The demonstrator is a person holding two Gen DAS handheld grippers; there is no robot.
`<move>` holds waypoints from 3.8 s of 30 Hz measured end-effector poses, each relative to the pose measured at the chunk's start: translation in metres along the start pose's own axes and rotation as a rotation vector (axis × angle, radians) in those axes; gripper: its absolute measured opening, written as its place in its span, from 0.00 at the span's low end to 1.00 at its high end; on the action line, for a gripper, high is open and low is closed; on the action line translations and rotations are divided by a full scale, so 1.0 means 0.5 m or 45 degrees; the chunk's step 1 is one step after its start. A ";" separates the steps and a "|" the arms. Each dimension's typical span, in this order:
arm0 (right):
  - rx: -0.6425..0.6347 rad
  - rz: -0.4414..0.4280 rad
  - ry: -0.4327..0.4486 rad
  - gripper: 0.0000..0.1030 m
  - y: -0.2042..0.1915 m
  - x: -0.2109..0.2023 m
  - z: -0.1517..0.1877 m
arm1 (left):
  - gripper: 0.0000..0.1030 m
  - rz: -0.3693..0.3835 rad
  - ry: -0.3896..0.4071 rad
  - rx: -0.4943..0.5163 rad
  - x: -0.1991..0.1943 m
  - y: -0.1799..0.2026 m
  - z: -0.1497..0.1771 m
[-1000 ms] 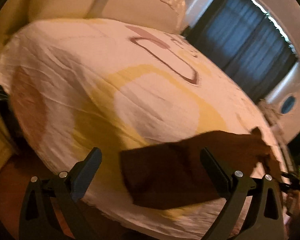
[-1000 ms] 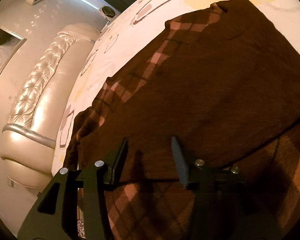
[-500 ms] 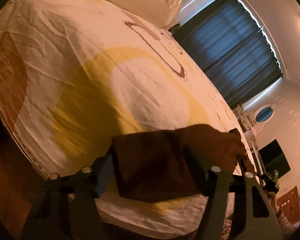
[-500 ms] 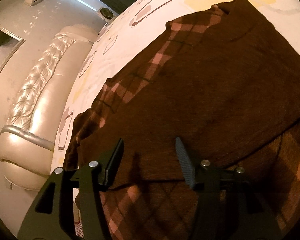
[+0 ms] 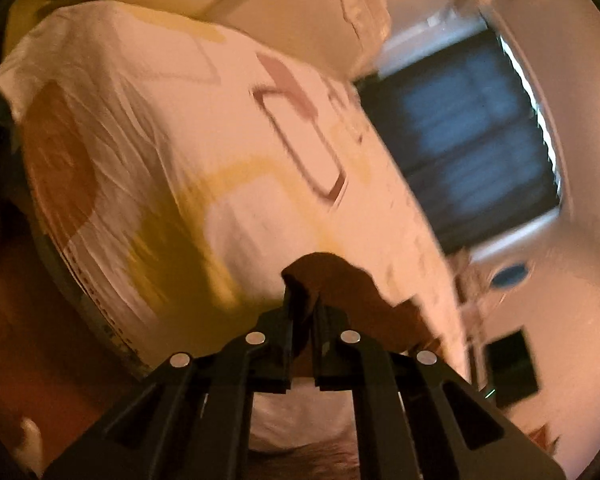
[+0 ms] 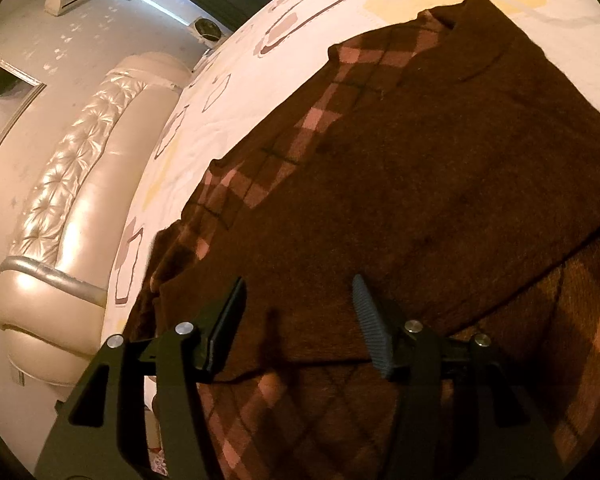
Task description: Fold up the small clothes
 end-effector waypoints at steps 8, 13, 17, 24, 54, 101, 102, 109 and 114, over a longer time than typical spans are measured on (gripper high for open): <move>-0.019 -0.009 -0.011 0.61 -0.003 0.003 -0.002 | 0.06 0.049 0.017 -0.005 -0.050 0.132 -0.071; 0.003 -0.010 -0.032 0.62 -0.004 -0.012 -0.001 | 0.06 0.107 0.006 0.106 -0.022 0.289 -0.117; 0.032 -0.042 -0.051 0.62 0.004 -0.038 0.011 | 0.06 0.204 -0.064 0.261 0.019 0.484 -0.092; 0.049 -0.074 -0.088 0.62 0.018 -0.080 0.031 | 0.06 0.395 -0.275 0.499 0.153 0.804 0.095; 0.209 -0.091 0.003 0.61 0.237 -0.249 -0.039 | 0.68 0.096 -0.583 0.743 0.549 0.705 0.622; 0.040 -0.576 0.250 0.05 -0.084 -0.393 -0.185 | 0.68 -0.499 -0.273 1.020 0.604 0.465 0.456; 0.041 -0.575 0.250 0.05 -0.084 -0.393 -0.184 | 0.68 -0.521 -0.245 1.006 0.600 0.460 0.447; 0.072 -0.516 0.154 0.05 -0.049 -0.350 -0.147 | 0.72 -0.471 -0.125 0.567 0.536 0.360 0.360; 0.150 -0.366 0.040 0.05 0.045 -0.273 -0.081 | 0.72 -0.454 -0.100 0.580 0.524 0.357 0.364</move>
Point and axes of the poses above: each gripper's, at about its wrist camera, not at the fingertips, and x roughly the way its jaws point, y to its right, z to its underside, the point moved 5 cm from there along x, roughly the way its jaws point, and after that the axes turned 1 degree about y, right-handed, at the moved point
